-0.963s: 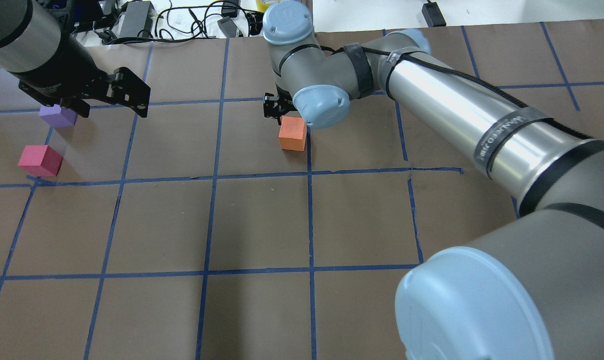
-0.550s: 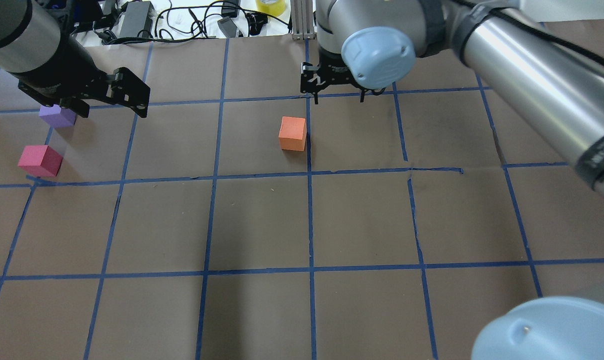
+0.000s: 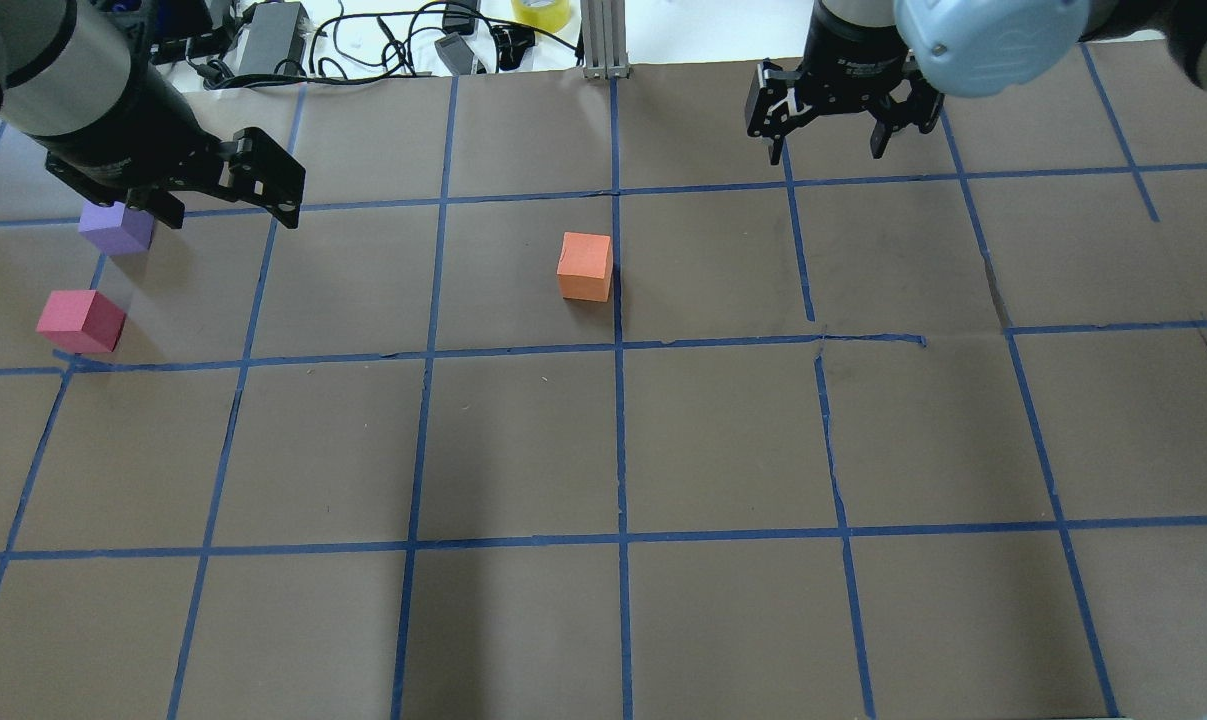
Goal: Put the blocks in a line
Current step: 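Open the right gripper and raise it away from the orange cube, then swing the left gripper over the orange cube and lower it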
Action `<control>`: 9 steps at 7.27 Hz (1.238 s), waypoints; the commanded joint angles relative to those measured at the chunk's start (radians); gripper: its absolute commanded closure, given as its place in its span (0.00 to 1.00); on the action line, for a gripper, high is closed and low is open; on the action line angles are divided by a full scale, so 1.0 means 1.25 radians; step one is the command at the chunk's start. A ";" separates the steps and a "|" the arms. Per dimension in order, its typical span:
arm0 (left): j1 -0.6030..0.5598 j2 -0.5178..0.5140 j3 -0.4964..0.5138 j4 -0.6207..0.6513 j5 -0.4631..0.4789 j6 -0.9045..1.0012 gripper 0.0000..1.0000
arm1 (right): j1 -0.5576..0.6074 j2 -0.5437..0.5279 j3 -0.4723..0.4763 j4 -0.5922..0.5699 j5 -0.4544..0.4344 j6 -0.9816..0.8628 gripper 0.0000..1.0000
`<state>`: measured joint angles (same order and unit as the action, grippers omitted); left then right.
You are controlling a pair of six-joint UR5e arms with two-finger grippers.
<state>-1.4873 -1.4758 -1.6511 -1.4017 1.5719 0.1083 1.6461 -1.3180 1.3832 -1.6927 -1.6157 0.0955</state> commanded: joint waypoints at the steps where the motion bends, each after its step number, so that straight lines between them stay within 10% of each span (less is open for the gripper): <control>1: -0.002 -0.055 0.003 0.067 -0.012 -0.025 0.00 | -0.012 -0.052 0.006 0.009 0.002 -0.011 0.00; 9: -0.236 -0.461 0.080 0.425 -0.011 -0.094 0.00 | -0.018 -0.159 0.110 0.017 -0.006 -0.027 0.00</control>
<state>-1.7443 -1.9801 -1.5655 -0.9333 1.5584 0.0015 1.6269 -1.5140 1.5196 -1.6708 -1.6233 0.0718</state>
